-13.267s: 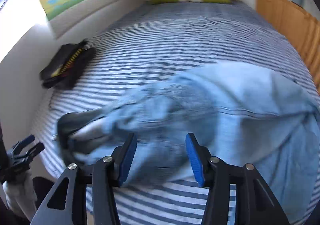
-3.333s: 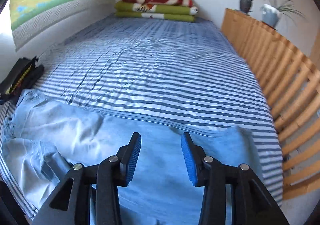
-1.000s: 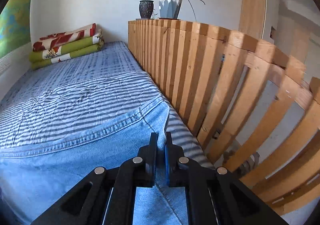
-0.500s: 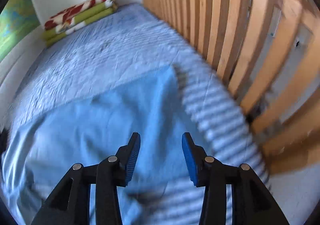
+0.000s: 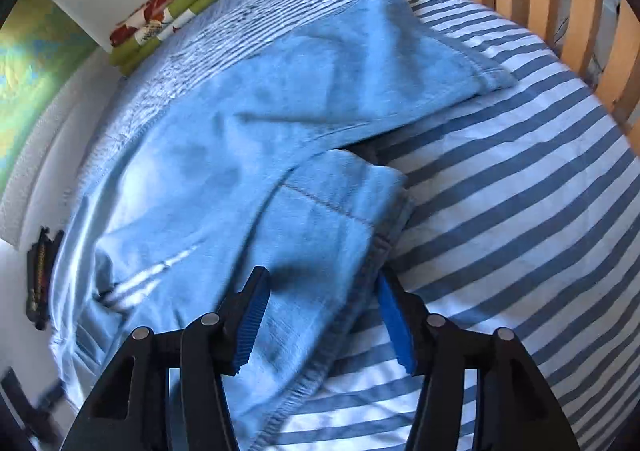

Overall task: Fold clothes
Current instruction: 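Release the hem and open both tools above the spread shirt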

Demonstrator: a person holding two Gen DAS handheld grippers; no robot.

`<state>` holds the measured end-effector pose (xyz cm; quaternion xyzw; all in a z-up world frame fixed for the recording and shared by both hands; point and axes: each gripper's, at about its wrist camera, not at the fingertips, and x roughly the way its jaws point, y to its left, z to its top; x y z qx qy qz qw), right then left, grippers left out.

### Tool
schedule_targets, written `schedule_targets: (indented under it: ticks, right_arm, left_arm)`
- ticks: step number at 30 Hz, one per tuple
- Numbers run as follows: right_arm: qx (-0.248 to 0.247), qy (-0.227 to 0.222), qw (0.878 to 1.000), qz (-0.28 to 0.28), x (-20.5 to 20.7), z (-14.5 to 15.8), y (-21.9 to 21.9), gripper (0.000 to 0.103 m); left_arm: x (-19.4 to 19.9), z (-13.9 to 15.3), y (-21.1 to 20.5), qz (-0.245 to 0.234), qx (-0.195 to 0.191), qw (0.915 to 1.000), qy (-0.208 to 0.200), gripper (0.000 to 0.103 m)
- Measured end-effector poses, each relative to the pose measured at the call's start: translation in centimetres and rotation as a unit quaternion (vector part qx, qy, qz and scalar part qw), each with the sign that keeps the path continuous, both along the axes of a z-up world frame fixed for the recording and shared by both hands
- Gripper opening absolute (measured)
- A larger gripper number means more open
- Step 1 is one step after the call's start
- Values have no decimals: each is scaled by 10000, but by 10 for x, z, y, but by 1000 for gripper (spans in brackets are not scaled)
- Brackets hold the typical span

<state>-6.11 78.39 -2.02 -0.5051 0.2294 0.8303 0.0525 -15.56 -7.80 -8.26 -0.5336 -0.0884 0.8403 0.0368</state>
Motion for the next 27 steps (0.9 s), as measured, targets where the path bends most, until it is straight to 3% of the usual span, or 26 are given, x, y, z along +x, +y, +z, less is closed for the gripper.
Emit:
schedule_targets:
  ticks: [1, 2, 4, 6, 10, 12, 14, 15, 17, 22, 27]
  right_arm:
    - [172, -3, 9999, 22, 0, 2, -5, 29]
    - [449, -38, 9990, -7, 3, 7, -10, 18]
    - [172, 233, 9996, -39, 17, 25, -8, 9]
    - [204, 598, 9979, -153, 42, 55, -3, 8]
    - [734, 1257, 9875, -609, 113, 122, 10, 8]
    - [1061, 1202, 9817, -1032, 145, 139, 24, 8]
    - [1309, 722, 9812, -1223, 157, 134, 37, 13]
    - [1398, 338, 9840, -1052, 155, 124, 42, 19]
    - [1576, -118, 9834, -889, 153, 107, 46, 22]
    - [1395, 75, 9893, -413, 145, 101, 25, 22]
    - [1181, 316, 9894, 783, 111, 92, -54, 26]
  left_arm:
    - [9, -3, 2, -5, 16, 10000, -15, 58]
    - [18, -6, 5, -6, 5, 10000, -33, 58]
    - [23, -8, 11, -59, -73, 9999, -41, 58]
    - [26, -4, 15, -135, -167, 9998, 26, 58]
    - [17, 14, 23, -290, -252, 9990, 234, 58]
    - [10, 20, 23, -341, -273, 9986, 312, 58]
    - [6, 23, 19, -299, -290, 9985, 348, 58]
    - [5, 23, 16, -274, -276, 9986, 352, 58]
    - [4, 23, 8, -156, -281, 9988, 360, 58]
    - [25, 26, -34, 454, -217, 9979, 414, 58]
    - [57, 24, -109, 1546, -275, 9868, 396, 58]
